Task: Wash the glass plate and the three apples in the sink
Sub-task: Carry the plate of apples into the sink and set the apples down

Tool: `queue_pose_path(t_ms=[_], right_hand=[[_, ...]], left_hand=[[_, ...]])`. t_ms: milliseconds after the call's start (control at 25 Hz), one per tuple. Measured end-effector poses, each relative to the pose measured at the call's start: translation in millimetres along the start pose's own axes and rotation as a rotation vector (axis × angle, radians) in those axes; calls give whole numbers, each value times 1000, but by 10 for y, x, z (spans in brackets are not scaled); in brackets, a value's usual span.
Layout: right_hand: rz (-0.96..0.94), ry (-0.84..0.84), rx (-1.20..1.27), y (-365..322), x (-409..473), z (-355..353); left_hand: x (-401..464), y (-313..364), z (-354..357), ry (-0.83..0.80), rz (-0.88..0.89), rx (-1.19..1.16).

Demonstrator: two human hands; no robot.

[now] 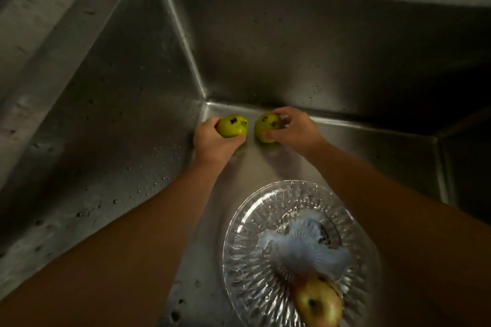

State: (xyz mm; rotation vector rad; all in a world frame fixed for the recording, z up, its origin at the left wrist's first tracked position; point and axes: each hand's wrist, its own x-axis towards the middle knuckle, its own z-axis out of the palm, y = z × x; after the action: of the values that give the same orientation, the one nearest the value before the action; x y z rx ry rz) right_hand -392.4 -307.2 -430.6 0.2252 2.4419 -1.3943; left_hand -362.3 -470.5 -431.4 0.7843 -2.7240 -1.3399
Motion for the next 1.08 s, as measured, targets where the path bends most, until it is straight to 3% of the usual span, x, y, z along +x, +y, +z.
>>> queue_pose_path(t_ms=[200,400,480,560,720,800,920,1080], right_hand=[[29,-53,66,-33,-34,-34],[73,-19,256,82,-551,-511],[30,-156,147,275,-972,-751],[22,-387,-23,519,-1432,-895],[223,-678,104,833,-2209,-845],[242,-580,168,954,-2398,-702],[328,-292,241,1022,-2458,-521],[427,-226,309,1009,-2436,-402]], left_hand=[[5,-79,-24,-88,-51,-70],[-347,-43,-315,-201,-155,-333],[-699,-42,-432,-264,-151,-388],[-1165,-113,-496,-435,-147,-365],[-2051,-287,-471,-855,-197,-139],[-2323,-362,-402,-949,-259,-63],[-2434,-367,-297,-898,-386,-180],[-2376,-313,-168,-730,-467,-290]])
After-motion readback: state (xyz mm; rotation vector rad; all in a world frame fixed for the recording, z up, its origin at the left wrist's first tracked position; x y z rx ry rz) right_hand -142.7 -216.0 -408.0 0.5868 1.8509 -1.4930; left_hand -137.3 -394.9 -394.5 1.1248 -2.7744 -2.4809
